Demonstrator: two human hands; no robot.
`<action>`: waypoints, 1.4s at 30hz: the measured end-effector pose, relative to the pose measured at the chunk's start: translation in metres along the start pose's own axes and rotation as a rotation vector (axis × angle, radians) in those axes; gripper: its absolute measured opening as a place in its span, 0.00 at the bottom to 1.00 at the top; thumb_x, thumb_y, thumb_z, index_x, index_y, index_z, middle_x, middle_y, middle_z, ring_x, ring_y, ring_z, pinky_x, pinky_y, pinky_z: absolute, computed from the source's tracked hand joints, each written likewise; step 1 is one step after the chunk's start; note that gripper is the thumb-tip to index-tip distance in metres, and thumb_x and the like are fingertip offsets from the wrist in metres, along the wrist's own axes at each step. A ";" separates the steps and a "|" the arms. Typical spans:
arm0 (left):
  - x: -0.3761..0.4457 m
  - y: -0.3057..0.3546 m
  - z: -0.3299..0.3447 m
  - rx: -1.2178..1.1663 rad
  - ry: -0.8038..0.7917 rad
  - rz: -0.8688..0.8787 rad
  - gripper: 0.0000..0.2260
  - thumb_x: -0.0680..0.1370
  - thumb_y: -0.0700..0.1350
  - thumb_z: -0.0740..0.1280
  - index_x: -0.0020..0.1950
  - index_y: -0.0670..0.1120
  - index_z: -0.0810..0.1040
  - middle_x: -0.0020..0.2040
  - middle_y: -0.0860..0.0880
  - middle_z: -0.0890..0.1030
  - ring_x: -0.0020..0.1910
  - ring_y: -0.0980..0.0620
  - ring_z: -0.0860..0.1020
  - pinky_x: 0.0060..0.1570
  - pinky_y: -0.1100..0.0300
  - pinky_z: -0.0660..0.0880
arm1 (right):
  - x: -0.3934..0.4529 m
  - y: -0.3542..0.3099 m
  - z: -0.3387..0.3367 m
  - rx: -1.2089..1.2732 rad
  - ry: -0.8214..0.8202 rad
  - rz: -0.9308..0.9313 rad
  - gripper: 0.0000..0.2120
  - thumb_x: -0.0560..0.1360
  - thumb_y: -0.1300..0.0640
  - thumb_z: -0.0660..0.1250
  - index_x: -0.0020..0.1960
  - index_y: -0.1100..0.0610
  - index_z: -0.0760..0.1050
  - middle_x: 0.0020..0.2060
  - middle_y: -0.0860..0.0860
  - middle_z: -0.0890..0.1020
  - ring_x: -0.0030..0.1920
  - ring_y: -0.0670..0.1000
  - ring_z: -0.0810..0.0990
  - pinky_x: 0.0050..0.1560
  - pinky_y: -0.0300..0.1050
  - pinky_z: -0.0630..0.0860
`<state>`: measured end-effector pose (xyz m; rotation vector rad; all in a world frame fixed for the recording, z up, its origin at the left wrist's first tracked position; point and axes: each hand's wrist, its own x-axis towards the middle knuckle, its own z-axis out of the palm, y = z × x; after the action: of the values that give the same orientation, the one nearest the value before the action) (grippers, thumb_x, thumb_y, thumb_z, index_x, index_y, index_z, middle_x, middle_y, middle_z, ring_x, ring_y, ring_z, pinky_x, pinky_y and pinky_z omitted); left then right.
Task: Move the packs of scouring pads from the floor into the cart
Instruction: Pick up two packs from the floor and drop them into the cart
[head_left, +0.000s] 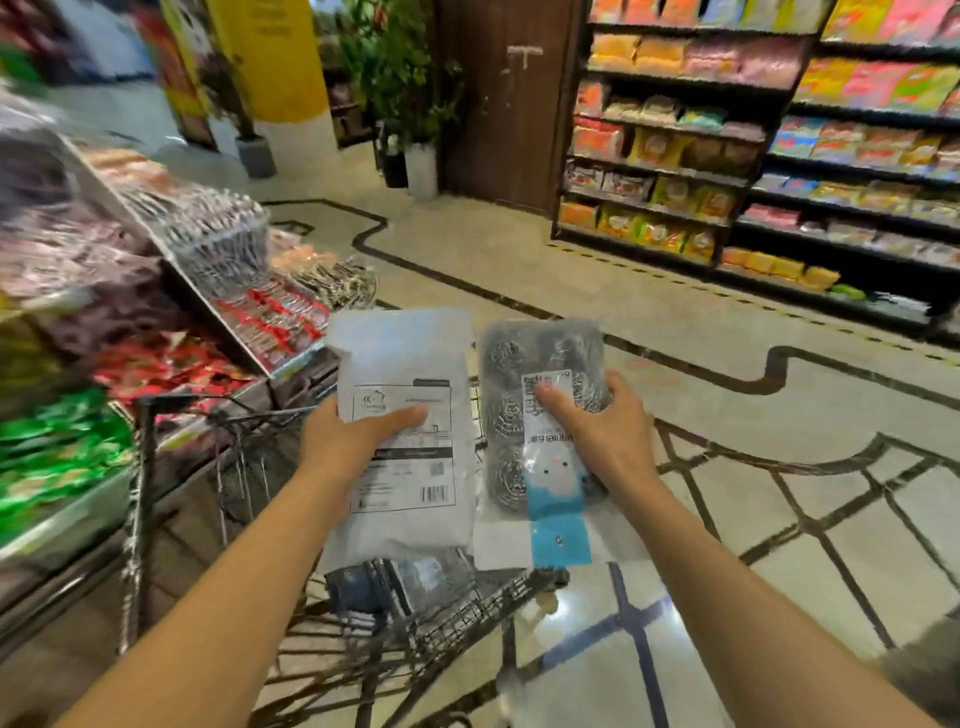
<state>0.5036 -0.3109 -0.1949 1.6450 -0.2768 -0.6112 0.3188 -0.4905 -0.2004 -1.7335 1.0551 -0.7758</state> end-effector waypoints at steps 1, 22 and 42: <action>0.011 -0.005 -0.006 -0.010 0.027 -0.015 0.25 0.62 0.46 0.85 0.57 0.49 0.85 0.51 0.50 0.88 0.51 0.46 0.86 0.56 0.44 0.82 | 0.009 0.002 0.013 0.004 -0.034 -0.005 0.21 0.69 0.40 0.79 0.53 0.49 0.75 0.43 0.45 0.85 0.43 0.44 0.85 0.48 0.51 0.84; 0.151 -0.209 -0.042 -0.074 0.339 -0.472 0.25 0.64 0.45 0.85 0.59 0.48 0.82 0.50 0.51 0.86 0.49 0.48 0.84 0.48 0.55 0.80 | 0.125 0.151 0.207 -0.187 -0.465 0.301 0.19 0.70 0.47 0.80 0.55 0.47 0.75 0.47 0.48 0.86 0.40 0.44 0.87 0.38 0.42 0.83; 0.246 -0.471 0.069 -0.056 0.377 -0.735 0.22 0.68 0.44 0.83 0.57 0.52 0.77 0.46 0.59 0.81 0.45 0.59 0.81 0.48 0.63 0.77 | 0.193 0.448 0.300 -0.334 -0.584 0.517 0.30 0.68 0.43 0.81 0.64 0.53 0.77 0.50 0.47 0.86 0.41 0.37 0.85 0.35 0.31 0.79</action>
<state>0.5932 -0.4121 -0.7133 1.7537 0.6438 -0.8171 0.5158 -0.6367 -0.7179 -1.6864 1.1746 0.2368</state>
